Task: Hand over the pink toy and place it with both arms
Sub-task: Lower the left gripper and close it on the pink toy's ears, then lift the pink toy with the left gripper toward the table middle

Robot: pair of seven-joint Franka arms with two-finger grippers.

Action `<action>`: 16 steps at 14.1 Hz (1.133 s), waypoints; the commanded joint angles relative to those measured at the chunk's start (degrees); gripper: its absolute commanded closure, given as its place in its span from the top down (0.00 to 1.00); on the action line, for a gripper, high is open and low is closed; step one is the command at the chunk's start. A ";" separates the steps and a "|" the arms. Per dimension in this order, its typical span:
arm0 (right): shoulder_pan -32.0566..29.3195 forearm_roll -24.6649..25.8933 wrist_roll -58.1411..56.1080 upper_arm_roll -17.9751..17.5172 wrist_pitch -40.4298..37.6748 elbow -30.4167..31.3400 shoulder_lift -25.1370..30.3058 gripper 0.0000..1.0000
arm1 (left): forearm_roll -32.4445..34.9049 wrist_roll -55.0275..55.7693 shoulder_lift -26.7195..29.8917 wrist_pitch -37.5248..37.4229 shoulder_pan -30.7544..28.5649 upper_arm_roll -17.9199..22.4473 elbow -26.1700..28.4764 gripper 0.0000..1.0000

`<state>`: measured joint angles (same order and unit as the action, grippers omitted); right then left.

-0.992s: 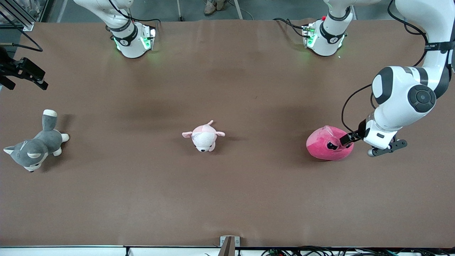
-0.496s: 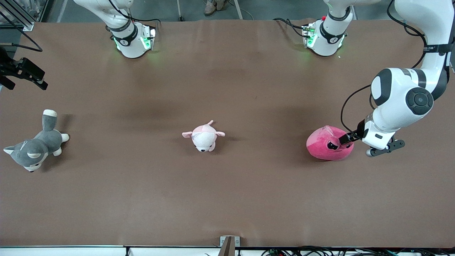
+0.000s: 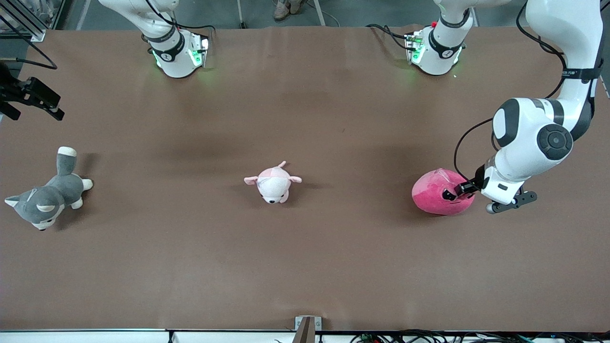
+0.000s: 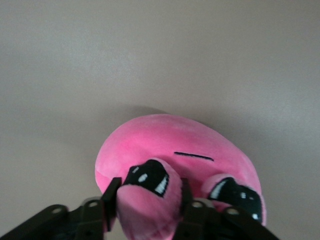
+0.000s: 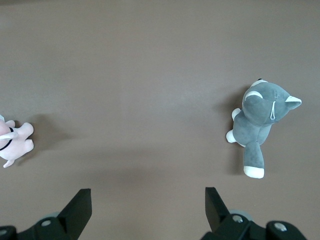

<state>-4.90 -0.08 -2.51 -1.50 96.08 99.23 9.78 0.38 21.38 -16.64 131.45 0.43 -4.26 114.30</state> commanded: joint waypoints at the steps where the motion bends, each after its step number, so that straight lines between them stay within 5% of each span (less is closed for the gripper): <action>1: 0.24 -0.09 0.49 -0.08 -0.01 0.08 0.33 1.00 | 0.94 -0.02 0.12 0.30 0.18 -0.13 -0.39 0.05; 8: 0.16 -0.09 0.49 0.00 -0.72 0.08 0.24 1.00 | 0.94 0.50 5.03 -2.07 0.27 -2.67 -0.92 0.00; 16: 0.24 -0.09 0.49 -0.08 -0.72 0.08 0.24 1.00 | 0.94 14.72 6.10 -15.60 0.44 -16.19 -11.37 0.00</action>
<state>-4.83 -0.08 -2.51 -1.61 95.51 99.24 9.78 0.38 31.51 -10.18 118.46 0.88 -16.85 105.89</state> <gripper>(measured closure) 0.000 0.828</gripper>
